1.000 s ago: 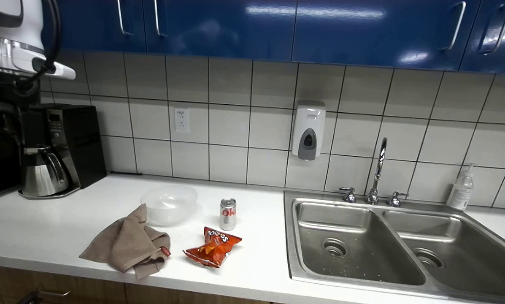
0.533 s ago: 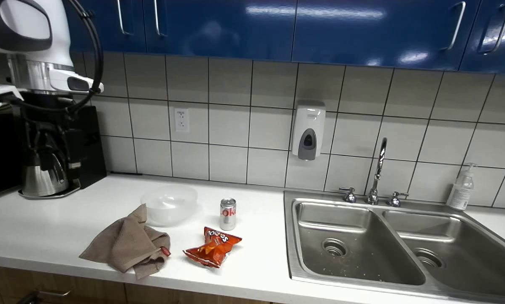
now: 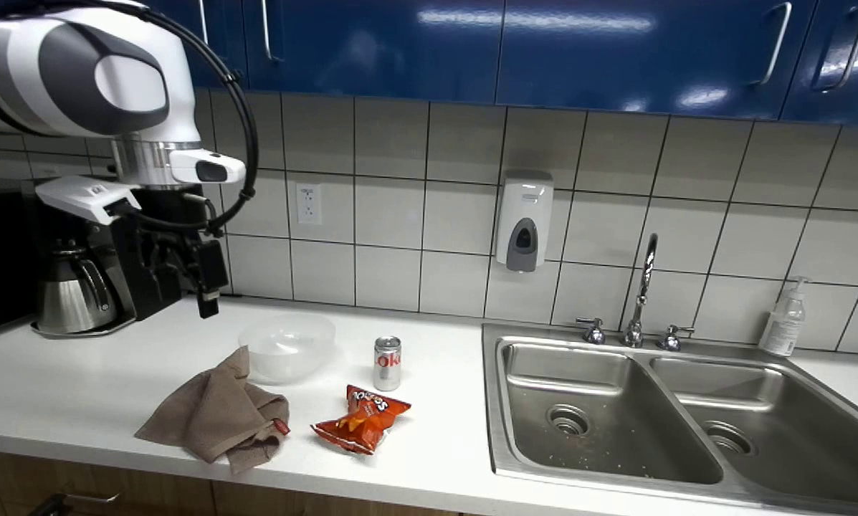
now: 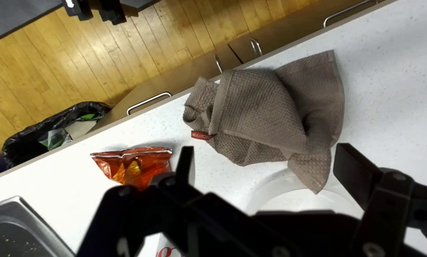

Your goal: Put the snack pack in the bowl

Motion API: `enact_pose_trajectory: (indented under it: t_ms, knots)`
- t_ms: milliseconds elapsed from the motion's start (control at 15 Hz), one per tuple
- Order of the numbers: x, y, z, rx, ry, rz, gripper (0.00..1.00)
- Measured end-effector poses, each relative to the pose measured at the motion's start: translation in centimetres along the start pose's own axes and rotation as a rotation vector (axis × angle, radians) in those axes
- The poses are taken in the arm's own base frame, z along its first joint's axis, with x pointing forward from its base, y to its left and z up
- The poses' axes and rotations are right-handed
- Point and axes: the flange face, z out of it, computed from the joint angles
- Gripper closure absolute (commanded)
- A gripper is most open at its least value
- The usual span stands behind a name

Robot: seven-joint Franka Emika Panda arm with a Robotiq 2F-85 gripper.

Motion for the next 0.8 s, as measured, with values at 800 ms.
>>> enact_pose_trajectory:
  t_ms: [800]
  knots:
    - [4.1,8.9,8.8,-0.075,0.048,0.035,0.0]
